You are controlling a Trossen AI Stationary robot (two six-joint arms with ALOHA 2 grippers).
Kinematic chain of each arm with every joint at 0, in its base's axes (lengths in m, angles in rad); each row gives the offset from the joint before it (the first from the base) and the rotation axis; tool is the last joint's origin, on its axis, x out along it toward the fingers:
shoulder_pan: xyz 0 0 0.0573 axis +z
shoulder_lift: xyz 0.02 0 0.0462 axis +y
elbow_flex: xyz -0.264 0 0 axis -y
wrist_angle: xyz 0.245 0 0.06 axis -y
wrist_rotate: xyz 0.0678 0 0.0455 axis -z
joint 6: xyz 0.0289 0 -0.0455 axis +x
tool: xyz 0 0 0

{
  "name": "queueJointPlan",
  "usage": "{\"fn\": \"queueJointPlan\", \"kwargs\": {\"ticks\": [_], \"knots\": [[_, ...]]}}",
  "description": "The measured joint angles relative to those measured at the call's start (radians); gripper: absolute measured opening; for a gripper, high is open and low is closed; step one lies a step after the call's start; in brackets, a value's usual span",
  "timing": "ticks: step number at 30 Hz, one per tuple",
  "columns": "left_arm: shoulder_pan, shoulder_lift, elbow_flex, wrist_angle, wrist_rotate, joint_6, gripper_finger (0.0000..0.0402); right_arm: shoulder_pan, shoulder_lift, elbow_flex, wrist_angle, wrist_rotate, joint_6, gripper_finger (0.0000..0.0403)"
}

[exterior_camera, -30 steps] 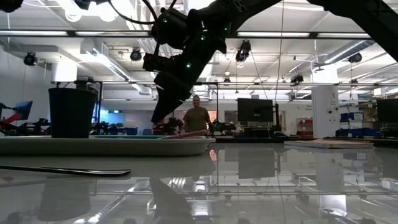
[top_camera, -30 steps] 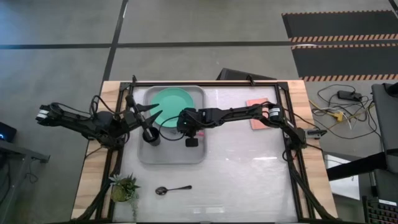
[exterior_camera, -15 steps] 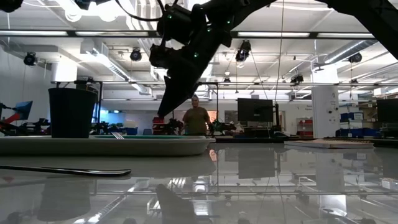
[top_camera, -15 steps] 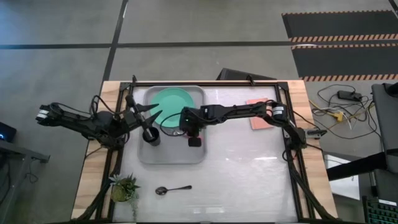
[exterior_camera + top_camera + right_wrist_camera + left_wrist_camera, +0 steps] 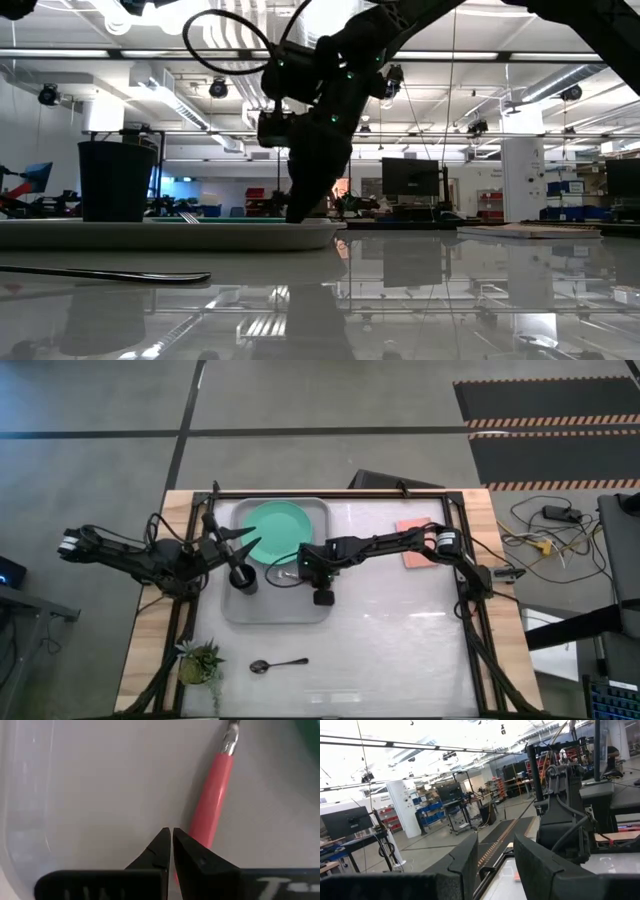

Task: Pick and place plate/cup/fork/spoon on tray
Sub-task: Put the pink fork to the bottom right of the light green plate on the gray serving tray

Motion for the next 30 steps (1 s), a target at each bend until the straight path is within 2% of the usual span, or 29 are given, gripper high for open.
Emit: {"fn": "queueJointPlan", "kwargs": {"ticks": [8,19,30], "knots": [[0.000,0.000,0.000,0.000,0.000,0.000,0.0108,0.000,0.000,-0.037,0.017,0.006,0.004,0.0009],[0.001,0.000,0.000,0.000,0.000,0.000,0.0108,-0.002,0.000,-0.025,0.021,0.190,-0.008,0.0009],[0.000,0.000,0.000,0.000,0.000,0.000,0.0108,-0.001,-0.007,-0.024,0.028,0.183,-0.003,0.0009]]}}
